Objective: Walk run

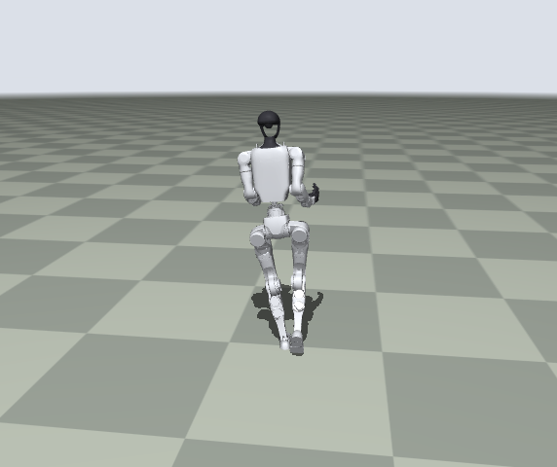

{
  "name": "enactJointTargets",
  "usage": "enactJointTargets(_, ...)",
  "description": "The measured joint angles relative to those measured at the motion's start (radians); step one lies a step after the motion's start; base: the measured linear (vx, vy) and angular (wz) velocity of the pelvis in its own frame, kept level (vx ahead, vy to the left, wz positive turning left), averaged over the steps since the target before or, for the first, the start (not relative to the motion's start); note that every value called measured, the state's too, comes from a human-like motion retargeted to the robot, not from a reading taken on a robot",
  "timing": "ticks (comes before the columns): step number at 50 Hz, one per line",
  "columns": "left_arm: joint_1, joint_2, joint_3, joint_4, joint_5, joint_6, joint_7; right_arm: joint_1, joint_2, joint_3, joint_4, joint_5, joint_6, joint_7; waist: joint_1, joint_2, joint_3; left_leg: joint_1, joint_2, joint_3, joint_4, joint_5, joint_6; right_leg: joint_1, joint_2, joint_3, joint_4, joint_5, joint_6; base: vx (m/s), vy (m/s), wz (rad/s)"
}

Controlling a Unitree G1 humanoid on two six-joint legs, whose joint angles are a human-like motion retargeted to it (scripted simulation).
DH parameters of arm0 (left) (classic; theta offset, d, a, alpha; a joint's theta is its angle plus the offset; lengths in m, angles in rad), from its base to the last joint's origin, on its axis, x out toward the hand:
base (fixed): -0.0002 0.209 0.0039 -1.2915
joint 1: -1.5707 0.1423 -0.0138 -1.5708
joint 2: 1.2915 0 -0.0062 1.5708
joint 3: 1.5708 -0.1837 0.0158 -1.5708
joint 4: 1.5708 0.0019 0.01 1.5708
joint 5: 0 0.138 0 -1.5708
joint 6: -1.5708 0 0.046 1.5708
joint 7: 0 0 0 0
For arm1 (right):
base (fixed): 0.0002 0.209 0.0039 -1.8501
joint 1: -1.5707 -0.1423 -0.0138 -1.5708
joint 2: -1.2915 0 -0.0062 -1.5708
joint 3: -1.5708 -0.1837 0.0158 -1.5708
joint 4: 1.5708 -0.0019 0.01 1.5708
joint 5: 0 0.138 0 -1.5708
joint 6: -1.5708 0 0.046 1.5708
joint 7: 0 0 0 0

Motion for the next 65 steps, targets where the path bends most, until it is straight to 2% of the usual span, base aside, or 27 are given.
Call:
enactJointTargets(3,-0.058,0.031,-0.044,-0.047,-0.067,0.019,-0.048,0.076,0.006,-0.029,-0.021,0.019,0.0,0.023,-0.09,0.047,0.0,0.095,0.003,-0.065,-0.11,0.099,-0.051,-0.164,-0.102,-0.083,-0.106,-0.148,-0.045,1.24,-0.31,1.62)
enactJointTargets(6,-0.072,0.068,-0.076,-0.096,-0.088,0.029,-0.069,0.115,-0.004,-0.062,-0.041,0.02,0.014,0.044,-0.203,0.086,0.001,0.19,0.013,-0.116,-0.185,0.221,-0.143,-0.253,-0.171,-0.143,-0.355,-0.224,-0.034,1.09,-0.28,1.81)
enactJointTargets(10,-0.057,0.127,-0.082,-0.106,-0.072,0.034,-0.085,0.097,-0.025,-0.089,-0.067,-0.015,0.025,0.026,-0.274,0.099,0.005,0.31,0.014,-0.138,-0.219,0.446,-0.255,-0.275,-0.157,-0.029,-0.657,-0.334,0.067,1.23,-0.49,0.86)
enactJointTargets(12,-0.031,0.151,-0.083,-0.073,-0.06,0.038,-0.103,0.072,-0.031,-0.097,-0.084,-0.039,0.027,0.005,-0.269,0.087,0.004,0.347,-0.01,-0.164,-0.159,0.601,-0.347,-0.258,-0.17,-0.094,-0.643,-0.209,-0.047,1.48,-0.66,-0.09)
enactJointTargets(13,-0.009,0.161,-0.08,-0.051,-0.056,0.039,-0.121,0.059,-0.029,-0.092,-0.093,-0.05,0.028,-0.007,-0.244,0.087,-0.005,0.341,-0.025,-0.171,-0.093,0.692,-0.41,-0.234,-0.179,-0.191,-0.593,-0.268,-0.128,1.6,-0.72,-0.7)
enactJointTargets(15,0.061,0.164,-0.064,-0.001,-0.039,0.019,-0.188,0.028,-0.023,-0.07,-0.103,-0.057,0.024,-0.043,-0.196,0.058,-0.011,0.283,-0.088,-0.123,0.121,0.875,-0.459,-0.207,-0.108,0.063,-0.469,-0.4,-0.155,1.3,-0.44,-0.44)
enactJointTargets(17,0.113,0.149,-0.06,0.07,-0.007,-0.004,-0.231,-0.05,-0.035,-0.119,-0.089,-0.016,0.028,-0.028,-0.203,0.068,0.02,0.146,-0.084,-0.135,0.461,0.922,-0.459,-0.187,-0.162,-0.01,-0.367,-0.477,-0.139,1.23,-0.23,0.7)
enactJointTargets(18,0.144,0.129,-0.045,0.103,0.009,-0.015,-0.237,-0.078,-0.053,-0.119,-0.086,-0.014,0.031,-0.024,-0.193,0.04,0.013,0.088,-0.123,-0.139,0.524,0.891,-0.459,-0.138,-0.178,0.007,-0.389,-0.498,-0.144,1.44,-0.52,0.0)
enactJointTargets(20,0.222,0.1,-0.022,0.155,0.029,-0.043,-0.239,-0.115,-0.082,-0.104,-0.086,-0.029,0.03,-0.043,-0.141,0.014,0.006,-0.024,-0.081,-0.092,0.621,0.774,-0.44,-0.039,-0.124,0.029,-0.463,-0.497,-0.188,1.2,-0.56,-0.71)
enactJointTargets(23,0.336,0.059,0.01,0.194,0.02,-0.053,-0.26,-0.145,-0.099,-0.122,-0.083,-0.036,0.023,-0.065,-0.073,-0.008,0.017,-0.199,-0.017,-0.018,0.61,0.577,-0.28,0.113,-0.115,0.035,-0.607,-0.421,-0.205,1.57,-0.42,-0.49)
enactJointTargets(25,0.388,0.041,0.038,0.208,0.0,-0.054,-0.28,-0.15,-0.101,-0.118,-0.082,-0.02,0.024,-0.058,-0.01,-0.057,0.026,-0.293,0.001,0.054,0.49,0.479,-0.211,0.207,-0.148,-0.039,-0.704,-0.292,-0.203,1.1,-0.35,-0.87)
enactJointTargets(28,0.419,0.05,0.069,0.201,-0.01,-0.051,-0.291,-0.127,-0.074,-0.118,-0.083,0.019,0.035,-0.02,0.072,-0.097,0.031,-0.337,0.013,0.154,0.132,0.406,-0.094,0.329,-0.14,-0.064,-0.78,-0.06,-0.153,1.41,-0.36,-0.68)
enactJointTargets(31,0.402,0.063,0.081,0.167,0.025,-0.044,-0.257,-0.093,-0.041,-0.12,-0.077,0.047,0.038,0.0,0.118,-0.119,0.038,-0.305,-0.031,0.095,-0.17,0.338,-0.07,0.432,-0.139,-0.098,-0.782,0.151,-0.089,1.31,-0.31,-0.33)
enactJointTargets(32,0.388,0.064,0.083,0.148,0.041,-0.041,-0.238,-0.083,-0.034,-0.115,-0.076,0.049,0.038,-0.002,0.122,-0.127,0.041,-0.294,-0.04,0.075,-0.209,0.369,-0.052,0.45,-0.137,-0.072,-0.74,0.204,-0.06,1.89,-0.36,-0.13)
enactJointTargets(33,0.373,0.063,0.083,0.124,0.06,-0.036,-0.217,-0.072,-0.029,-0.107,-0.078,0.045,0.039,-0.004,0.113,-0.135,0.046,-0.276,-0.045,0.088,-0.209,0.467,0.025,0.452,-0.139,-0.043,-0.652,0.241,-0.015,1.77,-0.38,0.73)
enactJointTargets(35,0.337,0.071,0.064,0.072,0.096,-0.015,-0.157,-0.044,-0.014,-0.096,-0.081,0.025,0.042,0.002,-0.003,-0.166,0.056,-0.214,-0.13,0.095,-0.045,0.294,0.065,0.384,-0.131,-0.066,-0.318,0.253,0.082,1.58,-0.39,2.04)
enactJointTargets(37,0.268,0.071,0.035,0.063,0.1,-0.01,-0.111,0.006,0.001,-0.09,-0.064,0.015,0.041,0.023,-0.064,-0.174,0.064,-0.215,-0.215,-0.083,0.097,0.235,0.029,0.323,-0.129,-0.096,-0.02,0.253,0.095,1.69,-0.36,1.36)
enactJointTargets(40,0.043,0.075,0.069,0.115,0.058,-0.027,-0.136,0.042,0.033,-0.051,-0.029,0.052,0.029,0.033,-0.076,-0.058,0.044,-0.121,-0.015,-0.052,0.097,0.159,-0.021,0.168,-0.001,-0.109,0.012,0.212,0.005,1.14,-0.44,-0.21)
enactJointTargets(43,-0.077,0.086,-0.015,0.098,0.01,-0.027,-0.106,0.115,0.04,-0.053,-0.002,0.067,0.022,0.029,-0.072,-0.03,0.031,-0.01,0.032,-0.027,0.04,0.166,-0.072,0.012,0.037,-0.036,-0.007,0.021,-0.031,1.63,-0.6,-0.19)
enactJointTargets(45,-0.128,0.091,-0.046,0.061,0.005,-0.021,-0.079,0.156,0.035,-0.075,0.006,0.068,0.019,0.033,-0.131,0.005,0.024,0.079,0.028,-0.053,-0.05,0.257,-0.102,-0.084,-0.006,-0.049,-0.113,-0.1,-0.024,1.18,-0.28,1.0)
enactJointTargets(48,-0.137,0.107,-0.086,-0.004,0.03,-0.009,-0.05,0.184,0.009,-0.119,0.011,0.064,0.03,0.051,-0.23,0.052,0.012,0.197,0.031,-0.065,-0.147,0.497,-0.186,-0.163,-0.119,-0.116,-0.412,-0.187,-0.027,1.46,-0.39,1.2)
enactJointTargets(52,-0.096,0.146,-0.097,-0.061,0.052,0.011,-0.043,0.146,-0.019,-0.162,0.002,0.023,0.046,0.054,-0.28,0.083,0.016,0.347,0.031,-0.061,-0.199,0.827,-0.337,-0.154,-0.133,-0.024,-0.767,-0.296,-0.031,1.34,-0.46,0.14)
enactJointTargets(55,-0.036,0.176,-0.087,-0.077,0.043,0.03,-0.086,0.068,-0.039,-0.164,-0.034,-0.029,0.056,0.019,-0.267,0.088,0.045,0.331,-0.014,-0.073,0.071,0.932,-0.459,-0.158,-0.139,-0.067,-0.68,-0.208,-0.163,1.27,-0.25,-0.78)
enactJointTargets(58,0.127,0.185,-0.031,0.018,0.106,0.0,-0.202,0.027,-0.035,-0.16,-0.052,-0.024,0.053,-0.008,-0.192,0.14,0.042,0.213,0.055,-0.061,0.515,0.932,-0.459,-0.107,0.003,-0.015,-0.45,-0.378,-0.235,1.85,-0.63,-0.69)
enactJointTargets(60,0.208,0.126,-0.002,0.117,0.149,0.005,-0.224,-0.045,-0.046,-0.181,-0.046,0.018,0.056,0.005,-0.189,0.063,0.005,0.102,-0.062,-0.105,0.55,0.931,-0.459,-0.048,-0.1,0.023,-0.471,-0.417,-0.214,1.22,-0.49,0.15)
enactJointTargets(63,0.331,0.045,0.048,0.196,0.042,-0.017,-0.279,-0.1,-0.09,-0.147,-0.03,0.035,0.045,-0.012,-0.102,0.003,-0.002,-0.063,0.005,0.031,0.598,0.698,-0.324,0.105,-0.075,0.094,-0.578,-0.386,-0.254,1.51,-0.41,-0.97)
enactJointTargets(65,0.394,0.021,0.082,0.217,-0.029,-0.022,-0.314,-0.113,-0.119,-0.149,-0.033,0.032,0.029,-0.035,-0.049,-0.02,0.017,-0.168,0.022,0.081,0.535,0.579,-0.223,0.191,-0.088,0.082,-0.647,-0.286,-0.241,1.33,-0.23,-0.64)
